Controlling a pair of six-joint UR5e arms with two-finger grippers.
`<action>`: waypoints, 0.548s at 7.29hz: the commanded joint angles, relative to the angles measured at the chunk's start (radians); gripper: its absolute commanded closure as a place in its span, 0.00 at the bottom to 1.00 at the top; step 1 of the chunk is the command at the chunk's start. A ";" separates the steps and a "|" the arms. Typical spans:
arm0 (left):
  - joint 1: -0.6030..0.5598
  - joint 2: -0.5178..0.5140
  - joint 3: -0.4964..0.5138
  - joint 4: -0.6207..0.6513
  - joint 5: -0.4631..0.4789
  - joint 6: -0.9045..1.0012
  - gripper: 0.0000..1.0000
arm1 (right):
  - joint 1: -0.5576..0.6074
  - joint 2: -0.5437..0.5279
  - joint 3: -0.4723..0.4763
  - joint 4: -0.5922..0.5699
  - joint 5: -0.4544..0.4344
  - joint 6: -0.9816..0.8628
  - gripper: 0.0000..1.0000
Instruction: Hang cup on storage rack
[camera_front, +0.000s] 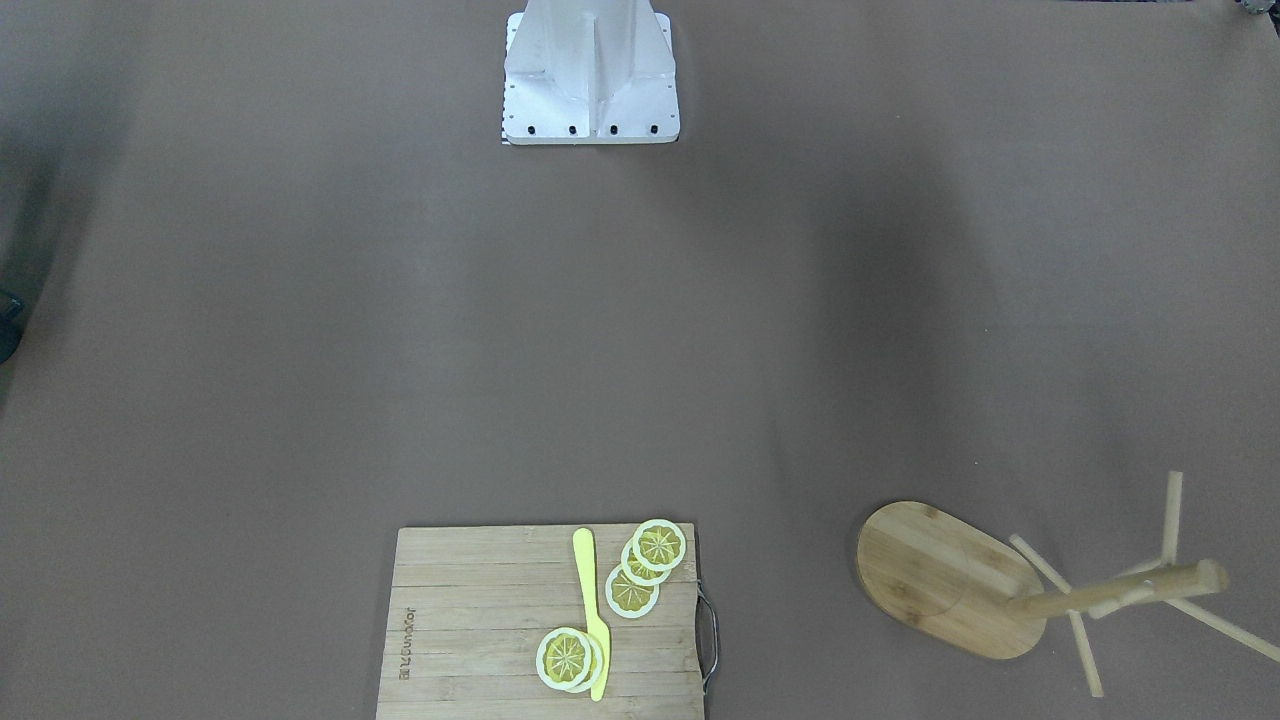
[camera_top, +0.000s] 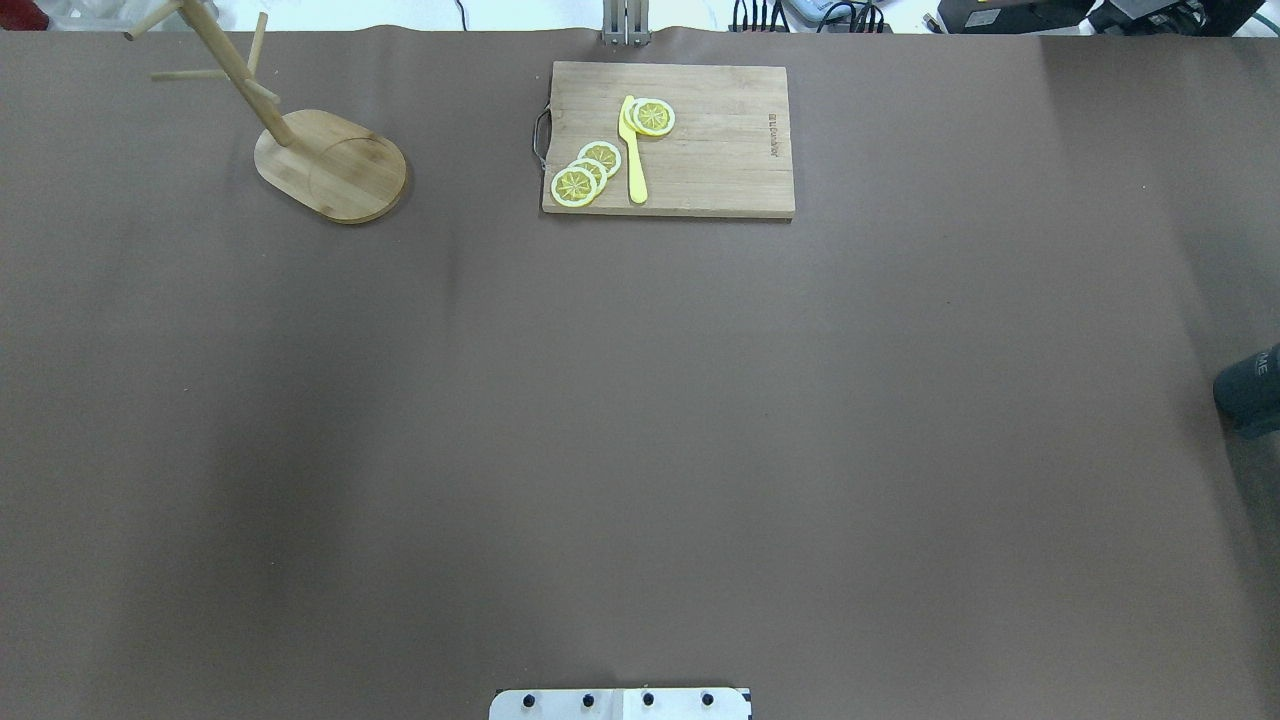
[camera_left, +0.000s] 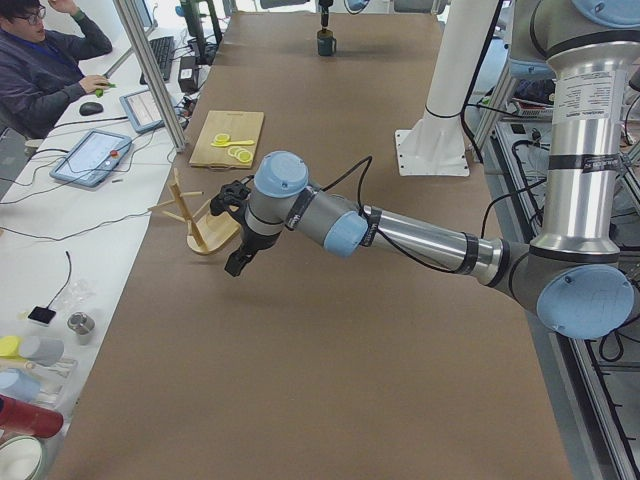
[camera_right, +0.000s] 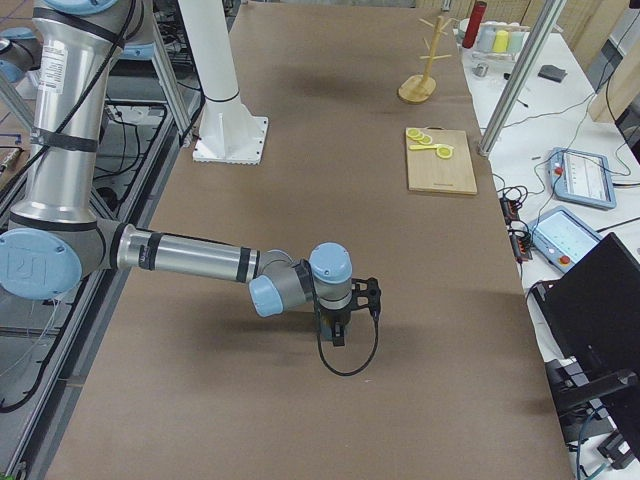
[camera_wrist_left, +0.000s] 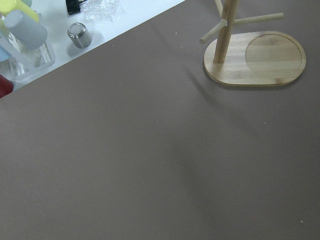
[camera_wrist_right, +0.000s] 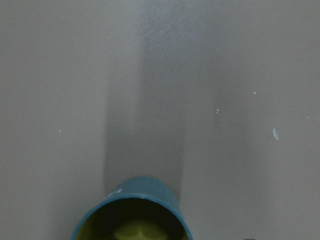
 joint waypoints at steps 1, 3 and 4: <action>0.000 0.001 0.000 0.000 0.000 0.000 0.01 | -0.006 0.001 -0.002 0.001 0.003 0.000 0.44; 0.000 0.001 -0.001 0.000 0.000 0.000 0.01 | -0.008 0.001 -0.005 0.001 0.003 0.000 0.57; 0.000 0.001 -0.001 0.000 0.000 0.000 0.01 | -0.008 -0.001 -0.006 0.001 0.004 0.000 0.65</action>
